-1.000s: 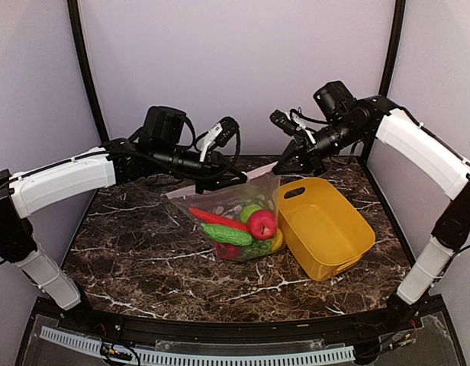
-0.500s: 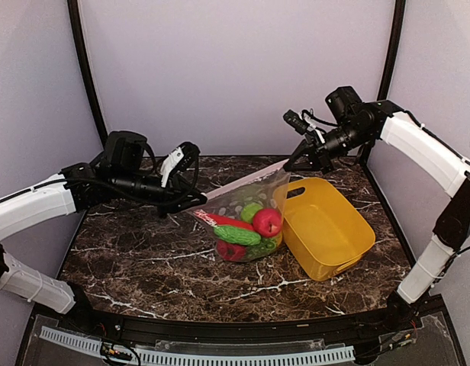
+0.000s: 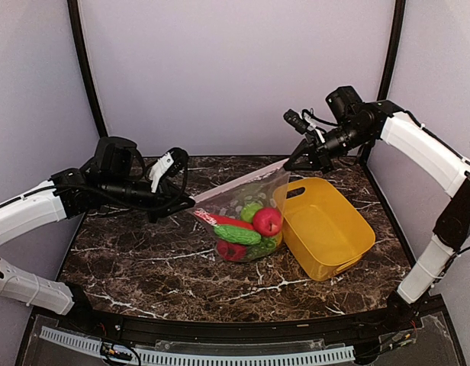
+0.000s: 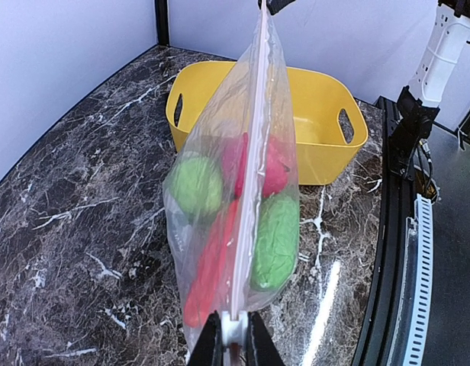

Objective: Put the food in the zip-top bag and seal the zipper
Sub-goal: Zip the zipper of the food storage bag, then reset both arms

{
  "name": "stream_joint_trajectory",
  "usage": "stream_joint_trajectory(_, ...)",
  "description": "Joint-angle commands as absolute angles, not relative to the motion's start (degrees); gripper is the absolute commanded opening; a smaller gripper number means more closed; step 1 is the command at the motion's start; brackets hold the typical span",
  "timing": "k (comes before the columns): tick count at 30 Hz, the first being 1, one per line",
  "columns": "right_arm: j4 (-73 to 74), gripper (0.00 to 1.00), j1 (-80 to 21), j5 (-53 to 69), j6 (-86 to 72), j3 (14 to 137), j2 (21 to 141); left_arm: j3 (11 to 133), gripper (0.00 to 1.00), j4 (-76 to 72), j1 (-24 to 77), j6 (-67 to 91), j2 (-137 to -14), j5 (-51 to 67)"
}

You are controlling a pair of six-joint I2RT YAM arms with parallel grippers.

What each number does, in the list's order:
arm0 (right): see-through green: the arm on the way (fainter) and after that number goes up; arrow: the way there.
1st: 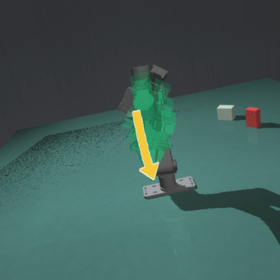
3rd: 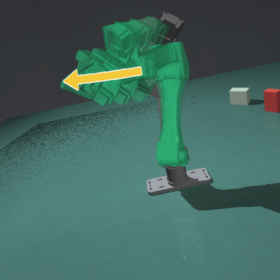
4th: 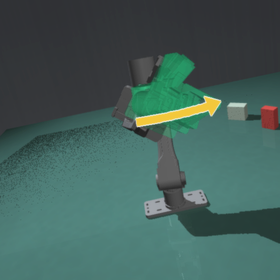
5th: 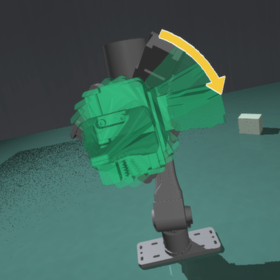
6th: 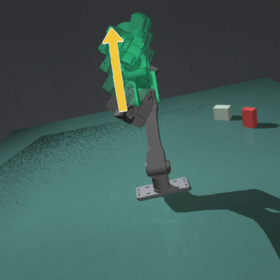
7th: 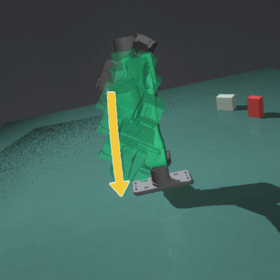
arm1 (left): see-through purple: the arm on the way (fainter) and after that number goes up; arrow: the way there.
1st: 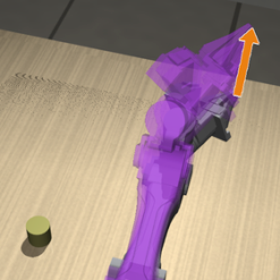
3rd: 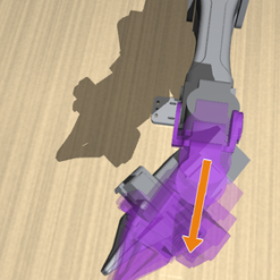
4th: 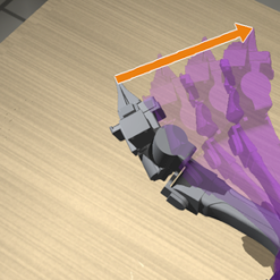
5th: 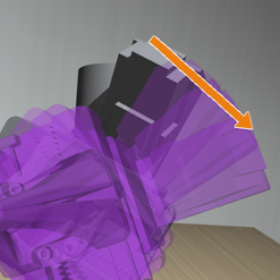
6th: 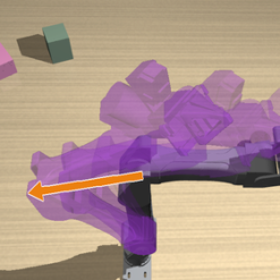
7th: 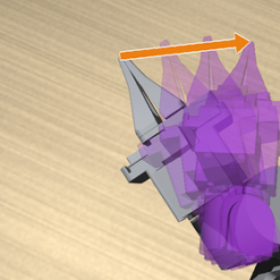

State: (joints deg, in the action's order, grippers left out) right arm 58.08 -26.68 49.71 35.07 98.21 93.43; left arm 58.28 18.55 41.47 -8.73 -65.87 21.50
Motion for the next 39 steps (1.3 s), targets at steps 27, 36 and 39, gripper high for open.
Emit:
stream_joint_trajectory(27, 59.0, 0.73, -21.6, 50.1, 29.6, 111.4, 93.3, 64.3, 0.83, 13.3, 40.2, -3.0, -63.9, 13.5)
stream_joint_trajectory(36, 44.3, 0.99, -13.8, 30.3, 13.2, 102.9, 84.8, 66.6, 0.92, 18.0, 40.2, -3.8, -56.5, -2.3)
stream_joint_trajectory(39, 37.7, 0.99, -12.1, 23.2, 9.5, 97.3, 81.5, 66.3, 0.94, 18.8, 40.2, -2.7, -56.9, -12.7)
